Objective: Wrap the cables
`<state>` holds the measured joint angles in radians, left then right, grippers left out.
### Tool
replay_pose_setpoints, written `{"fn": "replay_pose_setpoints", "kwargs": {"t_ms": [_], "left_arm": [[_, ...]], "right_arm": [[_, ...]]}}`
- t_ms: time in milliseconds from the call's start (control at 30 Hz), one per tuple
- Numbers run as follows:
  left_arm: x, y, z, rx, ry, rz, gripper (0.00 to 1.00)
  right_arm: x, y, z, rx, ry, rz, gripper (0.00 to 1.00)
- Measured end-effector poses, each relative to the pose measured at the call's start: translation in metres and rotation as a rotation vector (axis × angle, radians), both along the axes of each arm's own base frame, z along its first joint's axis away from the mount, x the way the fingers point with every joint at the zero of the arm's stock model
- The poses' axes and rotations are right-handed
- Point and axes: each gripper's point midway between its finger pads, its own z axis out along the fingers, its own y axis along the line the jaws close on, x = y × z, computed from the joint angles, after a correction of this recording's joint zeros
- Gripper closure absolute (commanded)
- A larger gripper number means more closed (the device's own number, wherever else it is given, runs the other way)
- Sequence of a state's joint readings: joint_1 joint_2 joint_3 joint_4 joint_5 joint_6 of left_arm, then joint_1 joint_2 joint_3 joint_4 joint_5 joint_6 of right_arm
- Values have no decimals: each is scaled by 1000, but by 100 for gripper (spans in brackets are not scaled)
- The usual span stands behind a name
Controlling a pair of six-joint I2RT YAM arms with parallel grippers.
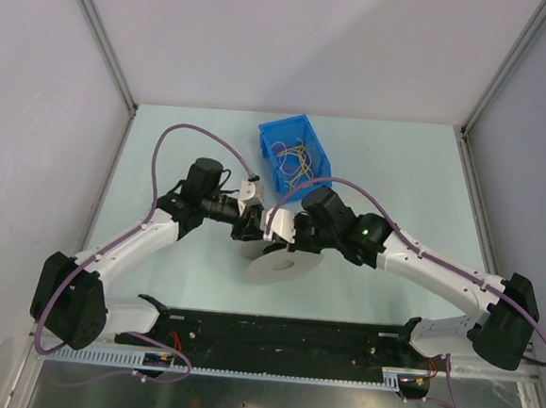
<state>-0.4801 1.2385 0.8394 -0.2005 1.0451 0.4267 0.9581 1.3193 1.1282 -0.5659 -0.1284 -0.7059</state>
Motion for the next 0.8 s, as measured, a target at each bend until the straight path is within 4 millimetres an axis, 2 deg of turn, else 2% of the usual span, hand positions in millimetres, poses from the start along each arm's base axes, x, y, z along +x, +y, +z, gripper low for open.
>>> {"fn": "replay_pose_setpoints", "kwargs": {"t_ms": [333, 700, 800], "left_arm": [[0, -7, -2, -27, 52, -27, 46], [-1, -11, 0, -37, 78, -19, 53], [-1, -15, -2, -31, 78, -11, 59]], "right_arm": [[3, 8, -5, 33, -24, -52, 100], [8, 8, -11, 50, -39, -98, 100], [8, 9, -11, 55, -39, -102, 100]]}}
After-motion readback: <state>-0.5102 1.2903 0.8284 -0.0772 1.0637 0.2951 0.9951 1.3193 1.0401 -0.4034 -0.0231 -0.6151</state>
